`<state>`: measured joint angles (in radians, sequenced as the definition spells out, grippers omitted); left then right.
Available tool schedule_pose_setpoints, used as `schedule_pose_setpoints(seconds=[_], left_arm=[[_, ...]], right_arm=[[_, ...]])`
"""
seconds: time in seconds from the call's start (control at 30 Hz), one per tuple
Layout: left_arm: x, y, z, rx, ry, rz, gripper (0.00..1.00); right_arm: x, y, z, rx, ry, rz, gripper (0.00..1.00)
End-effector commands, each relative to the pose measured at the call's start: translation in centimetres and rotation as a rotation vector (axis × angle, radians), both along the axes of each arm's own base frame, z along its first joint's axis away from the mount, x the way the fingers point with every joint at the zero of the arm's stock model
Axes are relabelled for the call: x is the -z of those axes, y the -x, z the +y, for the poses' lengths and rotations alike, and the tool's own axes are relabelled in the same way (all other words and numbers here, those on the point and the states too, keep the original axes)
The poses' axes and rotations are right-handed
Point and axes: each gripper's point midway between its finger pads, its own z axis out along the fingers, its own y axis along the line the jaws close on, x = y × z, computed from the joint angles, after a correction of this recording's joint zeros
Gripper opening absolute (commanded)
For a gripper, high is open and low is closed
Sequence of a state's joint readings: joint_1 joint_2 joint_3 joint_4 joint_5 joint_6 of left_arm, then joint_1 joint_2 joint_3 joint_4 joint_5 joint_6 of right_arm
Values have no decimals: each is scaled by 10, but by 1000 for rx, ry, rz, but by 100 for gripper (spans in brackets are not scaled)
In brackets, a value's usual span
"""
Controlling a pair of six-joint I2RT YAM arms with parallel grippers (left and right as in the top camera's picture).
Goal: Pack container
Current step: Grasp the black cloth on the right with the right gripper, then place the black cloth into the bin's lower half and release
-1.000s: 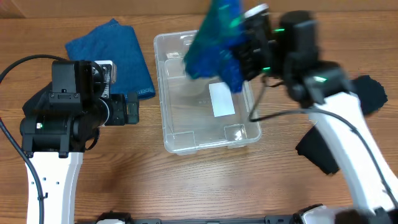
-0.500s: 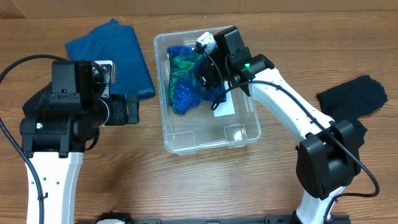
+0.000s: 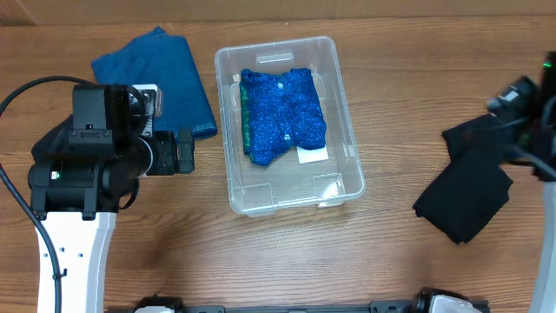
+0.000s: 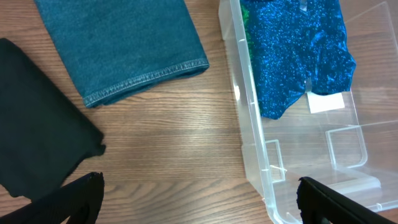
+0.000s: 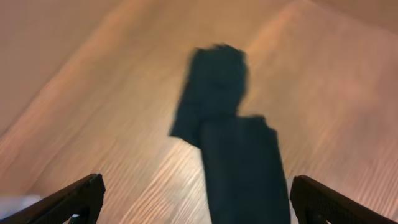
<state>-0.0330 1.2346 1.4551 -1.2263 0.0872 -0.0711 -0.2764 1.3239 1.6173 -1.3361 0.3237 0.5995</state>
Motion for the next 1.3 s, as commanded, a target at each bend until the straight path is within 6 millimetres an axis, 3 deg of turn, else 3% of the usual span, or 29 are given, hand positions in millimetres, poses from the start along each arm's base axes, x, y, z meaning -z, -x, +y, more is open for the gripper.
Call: schedule_pose_setpoints(seconds=[0.0,0.07,0.13,0.17,0.37,0.5,0.57,0.6,0.63,0.67,0.7,0.77,0.83,0.93,0.97,1.03,1.07,1.13,1.17,1.27], left_arm=[[-9,-3,-4,27,5,-29,100],[-9,-3,-4,27,5,-29,100],[-9,-3,-4,27,5,-29,100],[-9,-3,-4,27,5,-30,100],[-9,-3,-4,27,5,-29,100],[-9,-3,-4,27,5,-29,100],[-9,-3,-4,27,5,-29,100],[-9,-3,-4,27,5,-28,100],[-9,-3,-4,27,5,-28,100],[-9,-3,-4,27,5,-29,100],[-9,-3,-4,27,5,-29,100],[-9,-3,-4,27,5,-29,100],[-9,-3,-4,26,5,-28,100],[-9,-3,-4,27,5,-28,100],[-9,-3,-4,27,5,-28,100],[-9,-3,-4,27,5,-28,100],[-9,-3,-4,26,4,-28,100],[-8,-3,4,-54,-1,-19,100],[-7,-2,9,-101,-9,-13,100],[-4,3,20,-209,-17,11,100]], right_arm=[[71,35,-29,150,-207,107,100],[130,61,-42,235,-304,178,100],[178,59,-39,150,-382,149,100],[211,60,-36,132,-409,143,100],[281,66,-28,134,-454,184,100],[298,47,-23,77,-524,144,97],[297,35,-14,-5,-562,101,73],[296,33,-10,-16,-580,88,50],[295,32,-8,-22,-593,81,33],[294,30,-5,-31,-609,72,4],[293,28,-1,-41,-628,60,4],[280,14,14,-154,-685,-16,4],[244,-12,29,-297,-702,-129,4],[136,-54,57,-573,-565,-322,4],[72,-68,85,-746,-434,-401,4],[8,-76,128,-975,-284,-489,4],[-30,-76,169,-1154,-164,-525,4],[-49,-68,237,-1400,-8,-513,4],[-43,-63,262,-1506,54,-490,4],[15,-43,333,-1848,201,-285,4]])
